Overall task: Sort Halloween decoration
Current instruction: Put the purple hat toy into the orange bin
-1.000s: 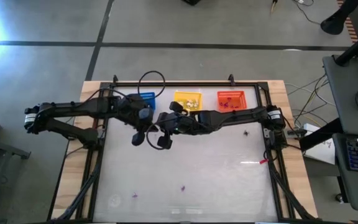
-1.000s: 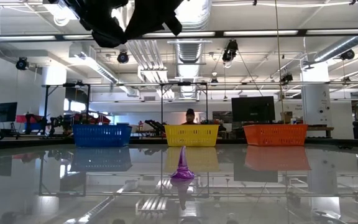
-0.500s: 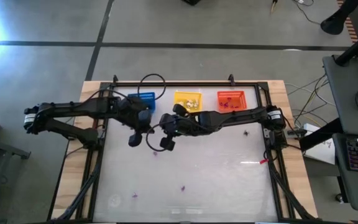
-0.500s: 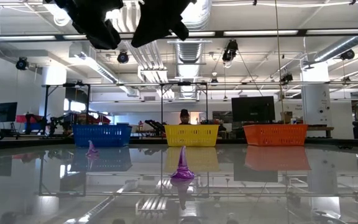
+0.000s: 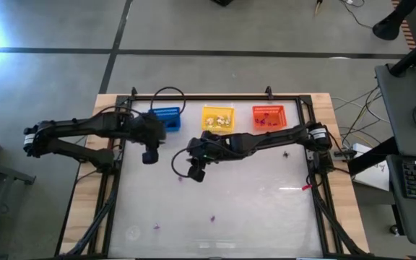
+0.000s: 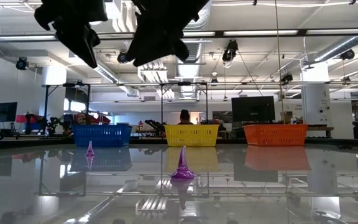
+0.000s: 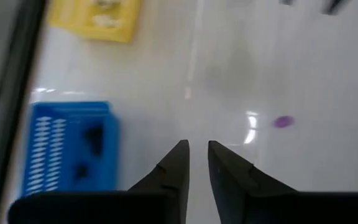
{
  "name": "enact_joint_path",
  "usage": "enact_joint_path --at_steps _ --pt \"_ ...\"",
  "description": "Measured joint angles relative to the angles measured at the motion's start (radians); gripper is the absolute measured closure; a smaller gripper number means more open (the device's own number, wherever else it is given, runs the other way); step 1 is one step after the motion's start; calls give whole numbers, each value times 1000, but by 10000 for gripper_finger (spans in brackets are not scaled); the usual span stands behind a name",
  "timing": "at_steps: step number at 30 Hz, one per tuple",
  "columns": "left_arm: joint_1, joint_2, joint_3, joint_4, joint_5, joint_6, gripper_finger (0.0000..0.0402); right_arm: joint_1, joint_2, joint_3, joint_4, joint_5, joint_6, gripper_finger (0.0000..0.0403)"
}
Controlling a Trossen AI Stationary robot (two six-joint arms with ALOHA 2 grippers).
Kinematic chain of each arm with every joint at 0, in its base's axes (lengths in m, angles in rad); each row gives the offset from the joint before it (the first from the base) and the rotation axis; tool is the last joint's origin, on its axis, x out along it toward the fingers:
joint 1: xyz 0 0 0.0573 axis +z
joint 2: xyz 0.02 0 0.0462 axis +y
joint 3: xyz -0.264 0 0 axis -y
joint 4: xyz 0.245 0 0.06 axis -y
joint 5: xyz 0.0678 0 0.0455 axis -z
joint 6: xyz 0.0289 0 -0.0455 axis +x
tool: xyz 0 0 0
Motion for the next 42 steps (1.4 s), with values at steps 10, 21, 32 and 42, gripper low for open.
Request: enact_joint_path --at_steps 10,21,32,42 --pt "0 -86 0 -11 -49 -26 345 1 133 -30 134 -1 229 307" --pt "0 -137 0 -8 -49 -60 344 25 276 84 132 -96 353 294" --pt "0 -145 0 -12 -46 -113 344 32 390 215 102 -105 405 293" --pt "0 -148 0 -15 -35 -136 344 32 442 260 16 -86 453 291"
